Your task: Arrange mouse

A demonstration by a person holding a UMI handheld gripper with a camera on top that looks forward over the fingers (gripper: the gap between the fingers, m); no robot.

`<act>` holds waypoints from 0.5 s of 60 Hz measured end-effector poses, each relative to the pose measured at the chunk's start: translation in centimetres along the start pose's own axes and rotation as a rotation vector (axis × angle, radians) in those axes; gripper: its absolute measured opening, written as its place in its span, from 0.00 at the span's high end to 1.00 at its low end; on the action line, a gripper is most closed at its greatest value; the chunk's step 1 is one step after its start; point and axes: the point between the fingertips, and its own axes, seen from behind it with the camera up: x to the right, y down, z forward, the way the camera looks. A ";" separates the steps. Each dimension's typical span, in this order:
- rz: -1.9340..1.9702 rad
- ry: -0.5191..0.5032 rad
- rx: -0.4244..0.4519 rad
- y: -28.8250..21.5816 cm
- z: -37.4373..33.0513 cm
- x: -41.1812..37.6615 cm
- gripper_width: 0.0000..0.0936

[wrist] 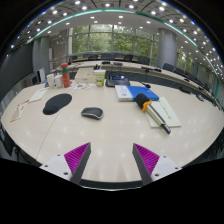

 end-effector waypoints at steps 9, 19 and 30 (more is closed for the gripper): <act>-0.027 -0.005 0.019 -3.2 9.0 -3.8 0.08; -0.051 0.004 -0.008 -5.3 16.8 -5.9 0.09; -0.091 -0.027 -0.023 -6.8 21.7 -7.2 0.09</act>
